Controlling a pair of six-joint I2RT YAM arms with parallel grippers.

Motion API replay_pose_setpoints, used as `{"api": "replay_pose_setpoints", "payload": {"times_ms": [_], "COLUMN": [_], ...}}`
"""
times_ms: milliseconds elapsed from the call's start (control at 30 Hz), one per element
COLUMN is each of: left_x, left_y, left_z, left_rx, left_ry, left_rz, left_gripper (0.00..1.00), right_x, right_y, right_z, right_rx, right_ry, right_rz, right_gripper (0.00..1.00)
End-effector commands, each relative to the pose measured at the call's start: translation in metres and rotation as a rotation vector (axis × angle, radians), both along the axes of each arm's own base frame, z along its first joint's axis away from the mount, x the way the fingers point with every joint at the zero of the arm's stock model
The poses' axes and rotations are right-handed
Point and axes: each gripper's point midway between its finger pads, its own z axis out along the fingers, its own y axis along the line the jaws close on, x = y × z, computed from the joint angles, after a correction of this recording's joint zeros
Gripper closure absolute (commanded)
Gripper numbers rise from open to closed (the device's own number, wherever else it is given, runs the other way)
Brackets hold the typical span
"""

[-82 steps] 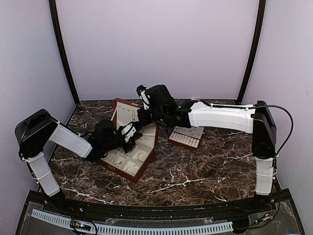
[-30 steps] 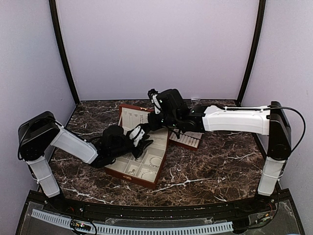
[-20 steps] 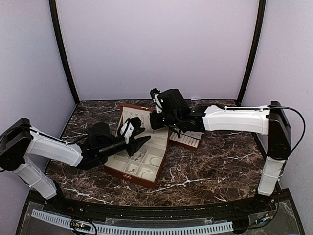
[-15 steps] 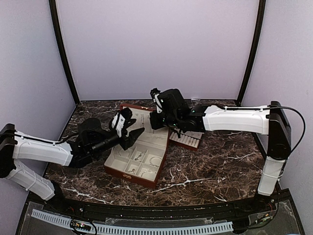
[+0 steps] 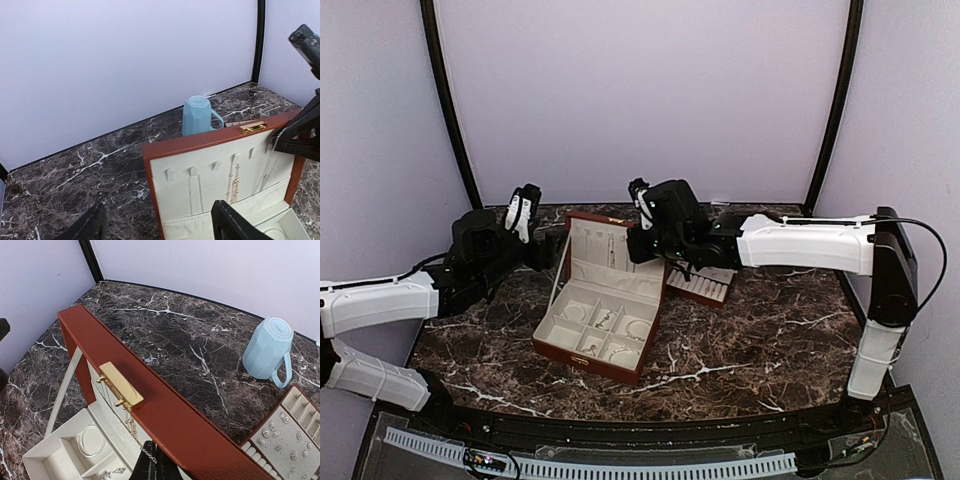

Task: Organize the mixed jewelry
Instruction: Move the jewelry box to the center of the board.

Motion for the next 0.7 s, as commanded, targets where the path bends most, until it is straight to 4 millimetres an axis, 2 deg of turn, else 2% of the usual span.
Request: {"api": "replay_pose_setpoints", "payload": {"times_ms": [0, 233, 400, 533, 667], "left_x": [0.015, 0.034, 0.042, 0.051, 0.058], "left_y": [0.012, 0.013, 0.005, 0.006, 0.006], "left_z": [-0.001, -0.012, -0.017, -0.026, -0.034], "left_rx": [-0.040, -0.111, -0.143, -0.149, -0.155], "left_ry": [0.062, 0.124, 0.133, 0.150, 0.156], "left_rz": [0.028, 0.011, -0.041, -0.030, -0.026], "left_gripper": [0.25, 0.25, 0.26, 0.30, 0.39], "right_x": [0.001, 0.001, 0.000, 0.000, -0.001], "right_y": [-0.005, -0.001, -0.001, -0.003, -0.004], "right_z": [0.037, 0.035, 0.034, 0.035, 0.034], "right_rx": [0.080, 0.080, 0.080, 0.076, 0.074], "right_ry": [-0.047, -0.034, -0.032, -0.032, -0.029], "right_rz": [-0.032, -0.033, -0.039, -0.046, -0.050], "right_gripper": [1.00, 1.00, 1.00, 1.00, 1.00]}}
